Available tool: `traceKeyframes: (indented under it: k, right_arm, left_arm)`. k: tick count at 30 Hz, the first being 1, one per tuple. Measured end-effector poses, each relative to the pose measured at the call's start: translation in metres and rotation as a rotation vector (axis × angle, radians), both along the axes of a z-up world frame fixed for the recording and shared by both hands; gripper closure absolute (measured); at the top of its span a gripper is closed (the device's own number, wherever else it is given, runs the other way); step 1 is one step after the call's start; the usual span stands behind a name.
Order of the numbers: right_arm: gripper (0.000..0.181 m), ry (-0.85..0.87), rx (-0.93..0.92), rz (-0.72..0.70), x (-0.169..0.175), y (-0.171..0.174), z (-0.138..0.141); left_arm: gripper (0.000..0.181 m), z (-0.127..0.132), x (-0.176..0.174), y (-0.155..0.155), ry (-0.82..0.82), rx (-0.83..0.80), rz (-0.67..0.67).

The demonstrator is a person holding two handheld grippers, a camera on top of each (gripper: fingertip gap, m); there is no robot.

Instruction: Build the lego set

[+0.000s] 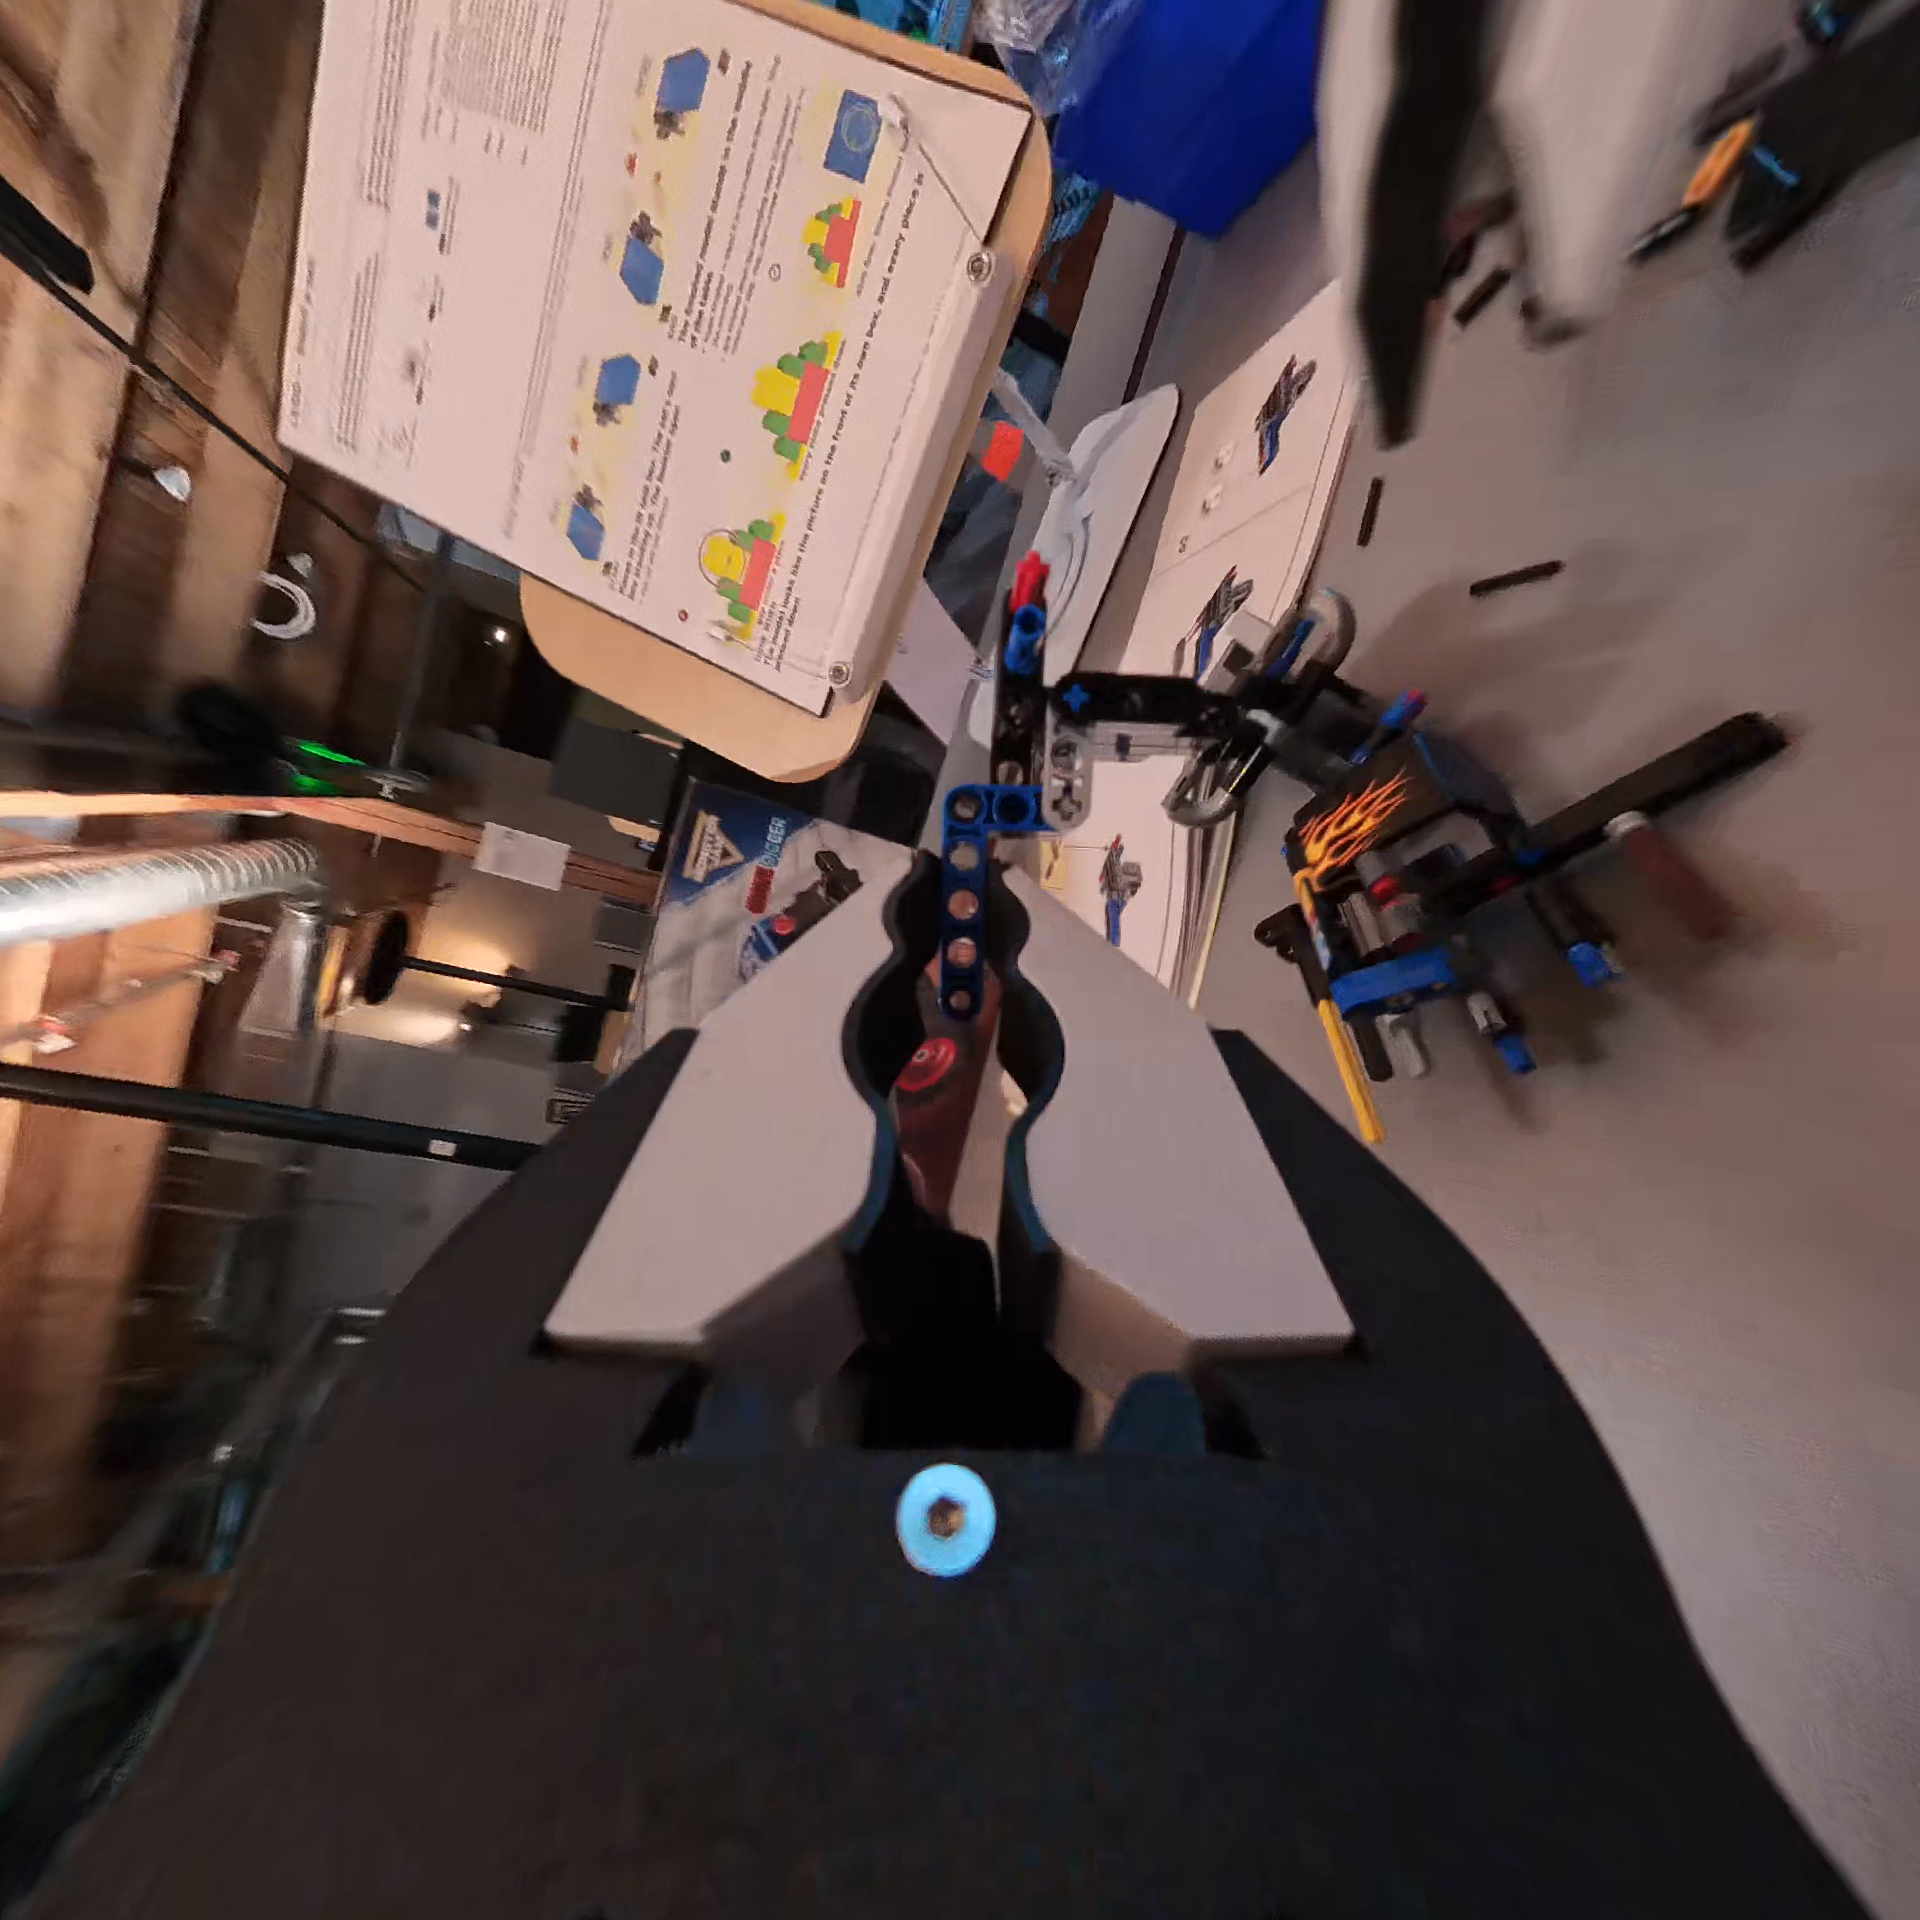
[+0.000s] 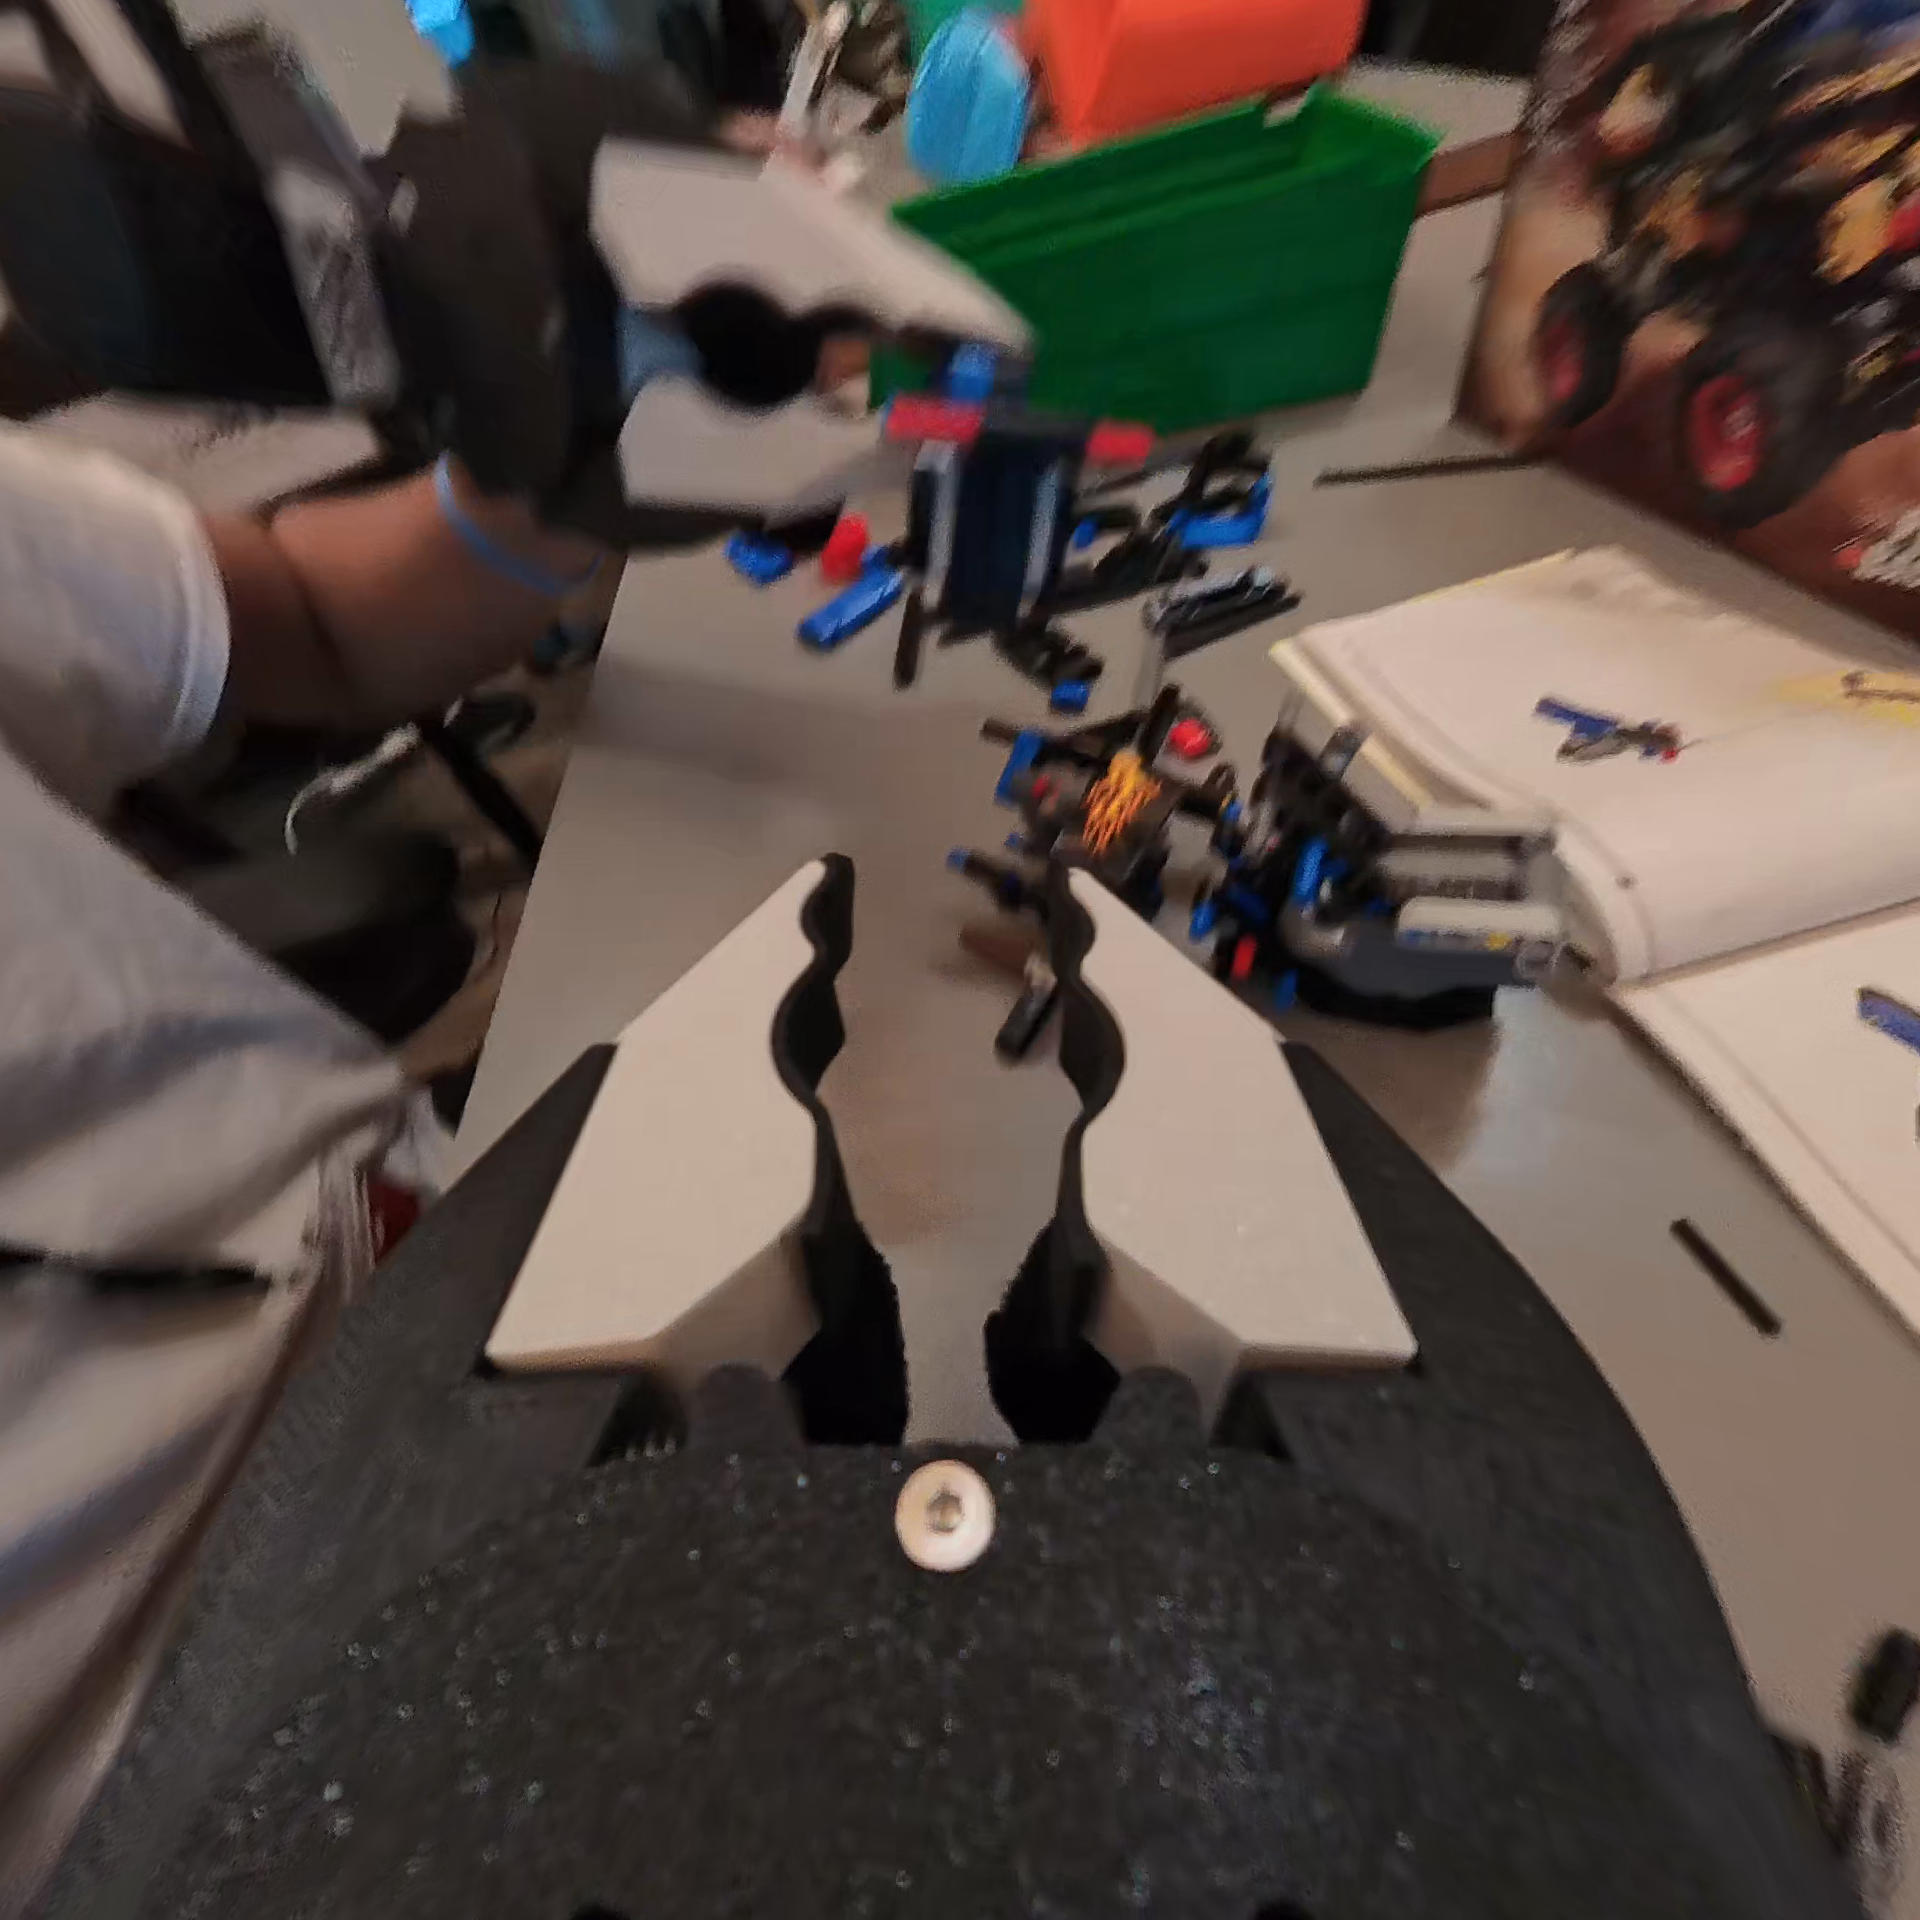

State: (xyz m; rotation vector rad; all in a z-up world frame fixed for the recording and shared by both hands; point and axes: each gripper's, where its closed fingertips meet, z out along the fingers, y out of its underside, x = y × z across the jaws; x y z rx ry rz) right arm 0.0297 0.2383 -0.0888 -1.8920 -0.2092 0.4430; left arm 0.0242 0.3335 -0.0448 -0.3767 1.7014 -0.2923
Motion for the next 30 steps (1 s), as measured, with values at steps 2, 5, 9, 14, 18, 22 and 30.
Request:
traceKeyframes:
  k: [2,5,9,14,18,22,30]
  right_arm:
    - [0.142,0.048,0.053,-0.033,-0.001,0.019,0.017]
    - [0.142,0.085,0.080,-0.062,-0.003,0.037,0.028]
    - [0.140,0.110,0.100,0.019,-0.025,0.039,0.029]
    - [0.148,0.117,0.154,0.025,-0.031,0.036,0.031]
    - [0.148,0.185,0.145,0.062,-0.034,0.030,0.030]
    - [0.148,0.297,0.125,0.058,-0.029,0.027,0.031]
    - [0.140,0.235,0.307,0.037,-0.013,0.003,0.061]
  left_arm:
    - [0.176,0.001,0.000,-0.007,0.001,0.040,0.001]
    - [0.176,0.005,-0.002,-0.013,-0.008,0.058,0.013]
    - [0.176,0.007,-0.011,-0.020,0.004,0.009,0.020]
    - [0.176,0.008,-0.019,-0.029,-0.011,-0.015,0.017]
    - [0.176,0.007,-0.020,-0.035,0.017,-0.106,-0.025]
    - [0.176,0.002,-0.016,-0.035,0.025,-0.156,-0.038]
    - [0.176,0.026,-0.013,-0.026,0.216,-1.327,-0.322]
